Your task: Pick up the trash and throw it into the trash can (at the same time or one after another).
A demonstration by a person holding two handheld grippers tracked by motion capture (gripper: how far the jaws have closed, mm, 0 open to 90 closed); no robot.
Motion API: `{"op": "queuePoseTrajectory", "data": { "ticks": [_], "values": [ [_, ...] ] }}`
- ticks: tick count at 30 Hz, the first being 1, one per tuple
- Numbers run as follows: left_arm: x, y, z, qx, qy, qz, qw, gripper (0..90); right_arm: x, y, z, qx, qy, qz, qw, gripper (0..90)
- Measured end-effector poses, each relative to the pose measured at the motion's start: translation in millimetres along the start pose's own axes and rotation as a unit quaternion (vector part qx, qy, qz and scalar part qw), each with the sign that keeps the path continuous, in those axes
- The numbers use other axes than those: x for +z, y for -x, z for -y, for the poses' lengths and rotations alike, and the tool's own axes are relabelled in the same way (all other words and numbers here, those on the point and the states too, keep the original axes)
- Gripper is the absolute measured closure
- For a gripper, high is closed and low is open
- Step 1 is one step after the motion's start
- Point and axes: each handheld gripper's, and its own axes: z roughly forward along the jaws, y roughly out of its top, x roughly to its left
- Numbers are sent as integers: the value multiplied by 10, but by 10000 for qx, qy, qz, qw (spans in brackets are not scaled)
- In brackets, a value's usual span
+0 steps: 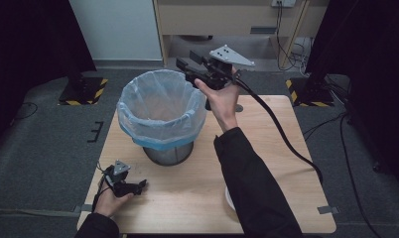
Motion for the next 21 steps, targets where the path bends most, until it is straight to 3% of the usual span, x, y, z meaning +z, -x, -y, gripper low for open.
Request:
{"op": "queuePoseTrajectory", "data": {
  "ticks": [8, 15, 21],
  "values": [
    [-2, 0, 0, 4, -8, 1, 10000, 0, -626, 83, 145, -36, -240, 136, 9996, 443],
    [-1, 0, 0, 5, -8, 0, 10000, 0, -1199, 218, 457, 60, -556, 421, 9975, 430],
    [-1, 2, 0, 1, -6, -3, 10000, 0, -1546, 299, 727, 307, -673, 651, 9951, 392]
  ]
}}
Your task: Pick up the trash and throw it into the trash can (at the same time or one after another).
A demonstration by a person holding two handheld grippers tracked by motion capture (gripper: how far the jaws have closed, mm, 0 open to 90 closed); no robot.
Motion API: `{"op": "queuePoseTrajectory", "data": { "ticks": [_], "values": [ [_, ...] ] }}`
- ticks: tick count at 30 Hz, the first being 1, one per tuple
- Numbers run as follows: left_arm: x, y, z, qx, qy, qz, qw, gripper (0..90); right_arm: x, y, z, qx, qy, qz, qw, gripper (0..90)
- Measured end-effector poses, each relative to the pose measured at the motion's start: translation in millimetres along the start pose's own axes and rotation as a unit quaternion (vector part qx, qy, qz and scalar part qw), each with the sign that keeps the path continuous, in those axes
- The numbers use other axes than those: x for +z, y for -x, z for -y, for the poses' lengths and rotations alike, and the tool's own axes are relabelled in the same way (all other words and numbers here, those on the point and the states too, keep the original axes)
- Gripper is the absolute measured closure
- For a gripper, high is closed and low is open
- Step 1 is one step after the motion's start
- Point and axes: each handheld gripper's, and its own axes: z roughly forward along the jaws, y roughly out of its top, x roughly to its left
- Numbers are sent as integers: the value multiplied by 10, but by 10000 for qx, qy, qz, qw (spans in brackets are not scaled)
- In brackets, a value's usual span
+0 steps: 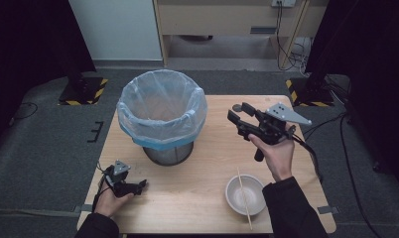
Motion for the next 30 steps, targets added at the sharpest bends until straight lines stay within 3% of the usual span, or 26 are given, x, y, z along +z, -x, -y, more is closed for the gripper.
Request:
{"op": "queuePoseTrajectory", "data": {
  "ticks": [6, 12, 21, 30],
  "values": [
    [-1, 4, 0, -2, -2, -7, 10000, 0, -220, 86, 425, 82, -431, 167, 9989, 382],
    [-1, 8, 0, 1, -5, -1, 10000, 0, -407, 143, 854, 181, -1111, 353, 9930, 456],
    [0, 9, 0, 0, -3, 0, 10000, 0, -563, 160, 1151, 342, -1468, 460, 9875, 486],
    [0, 9, 0, -2, -3, 1, 10000, 0, -655, 107, 1429, 454, -2067, 460, 9763, 542]
  ]
}}
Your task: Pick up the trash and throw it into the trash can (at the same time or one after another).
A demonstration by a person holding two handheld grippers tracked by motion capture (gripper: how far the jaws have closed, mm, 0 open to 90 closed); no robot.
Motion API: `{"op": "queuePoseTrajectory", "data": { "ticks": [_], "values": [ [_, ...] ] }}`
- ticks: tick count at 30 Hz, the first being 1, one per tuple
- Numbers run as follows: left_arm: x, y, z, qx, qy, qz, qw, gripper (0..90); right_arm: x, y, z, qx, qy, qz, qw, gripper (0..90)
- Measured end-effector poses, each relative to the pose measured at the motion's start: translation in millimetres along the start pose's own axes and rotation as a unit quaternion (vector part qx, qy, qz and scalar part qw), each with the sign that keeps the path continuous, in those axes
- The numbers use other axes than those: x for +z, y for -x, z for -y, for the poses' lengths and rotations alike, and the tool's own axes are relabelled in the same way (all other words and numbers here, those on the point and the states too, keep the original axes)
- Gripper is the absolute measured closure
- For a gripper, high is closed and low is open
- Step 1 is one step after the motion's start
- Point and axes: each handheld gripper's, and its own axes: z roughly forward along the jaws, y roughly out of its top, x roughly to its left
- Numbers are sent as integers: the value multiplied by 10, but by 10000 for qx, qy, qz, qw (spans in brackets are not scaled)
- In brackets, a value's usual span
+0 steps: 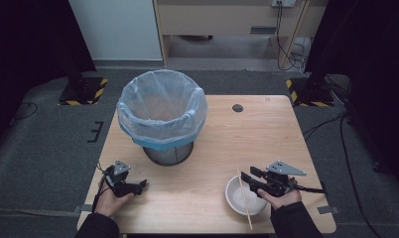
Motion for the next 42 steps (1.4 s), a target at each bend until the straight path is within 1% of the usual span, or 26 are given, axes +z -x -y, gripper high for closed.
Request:
{"op": "queuePoseTrajectory", "data": {
  "ticks": [2, 4, 8, 16, 20, 21, 25, 32, 35, 38, 40, 42],
  "values": [
    [0, 0, 0, 2, -1, 0, 10000, 0, 11, -2, 32, 39, -89, 13, 10000, 559],
    [0, 0, 0, 0, 0, -1, 10000, 0, 49, -2, 69, 23, -284, 39, 9996, 576],
    [0, 0, 0, 1, 0, 0, 10000, 0, 99, 7, 111, 49, -530, 90, 9985, 605],
    [0, 0, 0, 1, -1, 0, 10000, 0, 168, -1, 157, 123, -924, 67, 9956, 647],
    [0, 0, 0, -1, 0, 1, 10000, 0, 207, -12, 175, 160, -1070, 82, 9941, 665],
    [0, 0, 0, 0, -1, 1, 10000, 0, 219, -10, 178, 144, -1081, 95, 9940, 671],
    [0, 0, 0, 2, -2, 0, 10000, 0, 254, -8, 177, 234, -1173, 125, 9927, 696],
    [0, 0, 0, 0, 0, 0, 10000, 0, 299, 2, 172, 334, -1236, 158, 9916, 740],
    [0, 0, 0, 0, -1, 0, 10000, 0, 303, 7, 169, 376, -1243, 151, 9914, 764],
    [0, 0, 0, 2, -2, 0, 10000, 0, 294, 7, 163, 427, -1267, 138, 9909, 807],
    [0, 0, 0, 0, -1, 0, 10000, 0, 288, 11, 157, 412, -1285, 129, 9908, 845],
    [0, 0, 0, 1, -1, 0, 10000, 0, 284, 18, 155, 342, -1260, 147, 9913, 855]
  ]
}}
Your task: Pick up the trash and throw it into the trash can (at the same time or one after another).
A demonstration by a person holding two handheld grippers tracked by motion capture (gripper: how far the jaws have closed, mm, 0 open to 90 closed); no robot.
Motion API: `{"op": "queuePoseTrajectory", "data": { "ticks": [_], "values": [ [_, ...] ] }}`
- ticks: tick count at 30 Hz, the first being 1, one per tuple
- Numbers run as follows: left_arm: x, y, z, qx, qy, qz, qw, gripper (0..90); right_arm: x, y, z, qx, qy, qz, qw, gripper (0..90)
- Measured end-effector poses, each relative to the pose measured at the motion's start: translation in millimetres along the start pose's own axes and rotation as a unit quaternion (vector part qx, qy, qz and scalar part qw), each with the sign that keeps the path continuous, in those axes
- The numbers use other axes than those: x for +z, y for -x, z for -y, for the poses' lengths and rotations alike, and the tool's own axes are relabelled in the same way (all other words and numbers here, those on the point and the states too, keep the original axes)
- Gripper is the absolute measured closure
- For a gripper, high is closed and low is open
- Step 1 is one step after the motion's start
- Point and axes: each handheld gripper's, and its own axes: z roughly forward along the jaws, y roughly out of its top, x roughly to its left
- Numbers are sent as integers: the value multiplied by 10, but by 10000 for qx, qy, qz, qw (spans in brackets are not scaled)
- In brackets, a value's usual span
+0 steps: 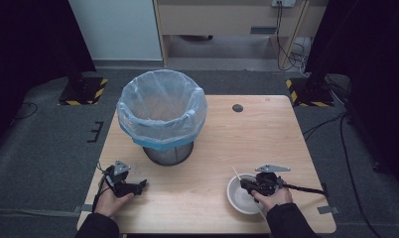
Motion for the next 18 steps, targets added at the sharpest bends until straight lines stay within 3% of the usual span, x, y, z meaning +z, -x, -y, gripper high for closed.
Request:
{"op": "queuePoseTrajectory", "data": {
  "ticks": [6, 11, 18],
  "values": [
    [0, 0, 0, 0, 0, 0, 10000, 0, -38, 9, -23, -65, 64, -47, 9999, 858],
    [0, 0, 0, -1, 0, 0, 10000, 0, -98, 21, -60, -67, 286, -111, 9995, 858],
    [0, 0, 0, 2, -2, 0, 10000, 0, -231, 51, -164, -62, 981, -316, 9947, 857]
  ]
}}
